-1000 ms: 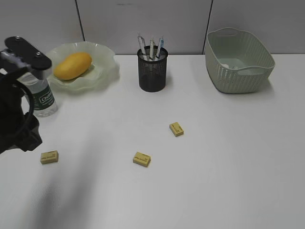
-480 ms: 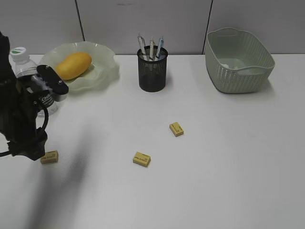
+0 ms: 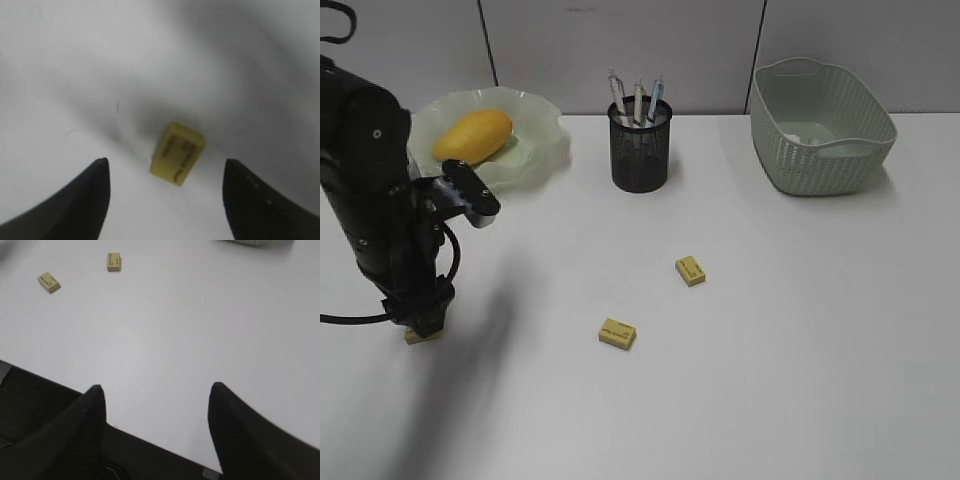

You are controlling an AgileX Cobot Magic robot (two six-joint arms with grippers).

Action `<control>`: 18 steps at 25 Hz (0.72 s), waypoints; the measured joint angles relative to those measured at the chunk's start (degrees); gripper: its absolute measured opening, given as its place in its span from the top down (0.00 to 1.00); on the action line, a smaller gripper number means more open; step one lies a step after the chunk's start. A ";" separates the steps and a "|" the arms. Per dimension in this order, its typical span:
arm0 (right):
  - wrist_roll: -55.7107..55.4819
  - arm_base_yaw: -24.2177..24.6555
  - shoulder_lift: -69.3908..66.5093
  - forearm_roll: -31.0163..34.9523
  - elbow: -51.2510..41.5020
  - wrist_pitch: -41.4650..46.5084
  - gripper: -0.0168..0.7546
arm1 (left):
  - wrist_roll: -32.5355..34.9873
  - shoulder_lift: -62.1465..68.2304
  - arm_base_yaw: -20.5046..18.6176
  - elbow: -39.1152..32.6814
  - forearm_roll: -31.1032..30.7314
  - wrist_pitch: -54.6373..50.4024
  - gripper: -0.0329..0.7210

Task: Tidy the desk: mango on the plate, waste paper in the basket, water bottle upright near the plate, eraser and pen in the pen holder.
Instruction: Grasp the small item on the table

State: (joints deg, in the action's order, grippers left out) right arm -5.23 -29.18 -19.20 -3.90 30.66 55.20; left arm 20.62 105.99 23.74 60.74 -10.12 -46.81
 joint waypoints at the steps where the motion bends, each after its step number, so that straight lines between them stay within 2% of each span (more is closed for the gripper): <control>1: 0.00 0.00 0.00 0.00 0.00 0.00 0.31 | 0.00 0.66 0.00 0.47 -0.34 0.22 0.25; 18: 0.00 0.00 0.00 0.00 0.00 0.00 0.31 | 1.54 5.93 0.00 1.14 -1.57 1.69 0.41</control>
State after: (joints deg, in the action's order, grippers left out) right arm -5.23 -29.18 -19.20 -3.90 30.66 55.20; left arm 22.16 111.92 23.74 61.89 -11.69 -45.12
